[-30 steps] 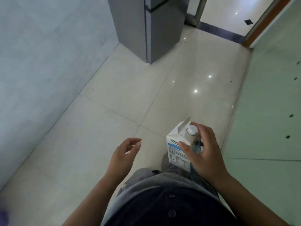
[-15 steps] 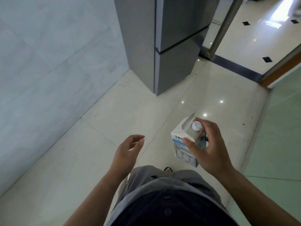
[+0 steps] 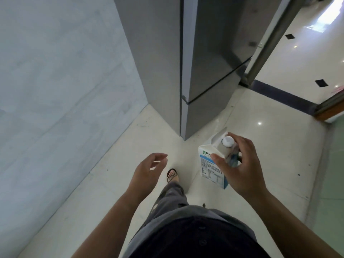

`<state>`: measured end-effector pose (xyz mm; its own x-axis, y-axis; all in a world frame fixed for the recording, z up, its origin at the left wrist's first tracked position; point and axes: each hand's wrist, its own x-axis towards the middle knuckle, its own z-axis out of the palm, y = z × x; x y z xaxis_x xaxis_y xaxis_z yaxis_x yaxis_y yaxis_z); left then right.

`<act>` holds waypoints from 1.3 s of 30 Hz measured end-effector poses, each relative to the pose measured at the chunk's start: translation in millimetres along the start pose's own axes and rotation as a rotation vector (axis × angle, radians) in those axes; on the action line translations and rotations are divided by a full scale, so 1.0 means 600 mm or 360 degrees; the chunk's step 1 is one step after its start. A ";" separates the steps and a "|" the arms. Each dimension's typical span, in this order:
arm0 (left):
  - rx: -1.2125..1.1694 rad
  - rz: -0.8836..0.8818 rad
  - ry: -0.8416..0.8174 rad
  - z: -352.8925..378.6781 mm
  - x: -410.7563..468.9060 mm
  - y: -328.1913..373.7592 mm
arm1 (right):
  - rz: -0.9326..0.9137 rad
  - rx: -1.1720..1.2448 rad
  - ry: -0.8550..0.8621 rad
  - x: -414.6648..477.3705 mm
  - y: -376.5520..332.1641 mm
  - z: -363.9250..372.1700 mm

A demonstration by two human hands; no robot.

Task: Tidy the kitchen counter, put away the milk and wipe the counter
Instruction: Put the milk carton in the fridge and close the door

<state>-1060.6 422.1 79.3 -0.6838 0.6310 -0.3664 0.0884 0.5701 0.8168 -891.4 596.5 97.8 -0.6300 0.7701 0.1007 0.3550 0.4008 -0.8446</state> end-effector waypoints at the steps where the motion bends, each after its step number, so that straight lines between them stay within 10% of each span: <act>1: 0.0030 0.0043 -0.0011 -0.017 0.041 0.026 | -0.0011 0.0021 0.0040 0.043 -0.015 0.006; 16: 0.0155 0.0856 0.0177 -0.134 0.441 0.404 | -0.0275 0.0010 0.0579 0.457 -0.156 -0.027; 39: -0.0337 0.0911 0.0332 -0.083 0.472 0.459 | -0.0237 -0.0018 0.0674 0.497 -0.185 -0.051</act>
<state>-1265.7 731.8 222.8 -0.6993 0.6766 0.2306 0.3509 0.0439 0.9354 -1097.4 796.6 237.8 -0.3371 0.8379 0.4293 0.2907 0.5263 -0.7990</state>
